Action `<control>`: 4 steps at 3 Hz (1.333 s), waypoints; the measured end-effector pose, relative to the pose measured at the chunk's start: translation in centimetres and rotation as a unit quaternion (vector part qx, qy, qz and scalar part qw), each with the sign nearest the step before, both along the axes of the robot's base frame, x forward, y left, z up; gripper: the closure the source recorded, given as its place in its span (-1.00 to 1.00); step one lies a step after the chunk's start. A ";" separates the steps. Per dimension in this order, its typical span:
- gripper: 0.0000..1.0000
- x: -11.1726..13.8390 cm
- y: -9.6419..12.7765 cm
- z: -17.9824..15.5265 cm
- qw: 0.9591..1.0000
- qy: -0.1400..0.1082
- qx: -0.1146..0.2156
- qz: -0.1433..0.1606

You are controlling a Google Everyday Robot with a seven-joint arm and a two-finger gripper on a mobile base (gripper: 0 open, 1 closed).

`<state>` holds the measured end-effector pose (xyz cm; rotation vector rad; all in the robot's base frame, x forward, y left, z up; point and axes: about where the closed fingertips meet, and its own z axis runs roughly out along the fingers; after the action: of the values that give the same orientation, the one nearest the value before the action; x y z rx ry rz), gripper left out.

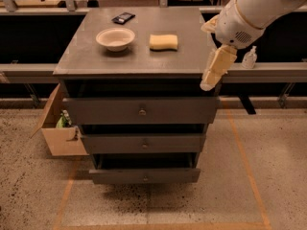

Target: Pick sponge

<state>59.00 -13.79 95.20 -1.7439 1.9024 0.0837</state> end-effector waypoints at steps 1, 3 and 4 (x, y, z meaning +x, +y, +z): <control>-1.00 7.2 2.9 -2.4 0.998 -0.026 0.063 -0.015; -1.00 16.5 1.5 -0.9 0.981 -0.089 0.155 -0.070; -1.00 19.8 0.2 -1.3 0.969 -0.080 0.207 -0.112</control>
Offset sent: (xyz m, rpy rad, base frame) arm 0.1918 0.0331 -0.0037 0.3463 -0.2334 -0.1344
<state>78.84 -13.63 93.86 -1.2161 1.7960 0.2312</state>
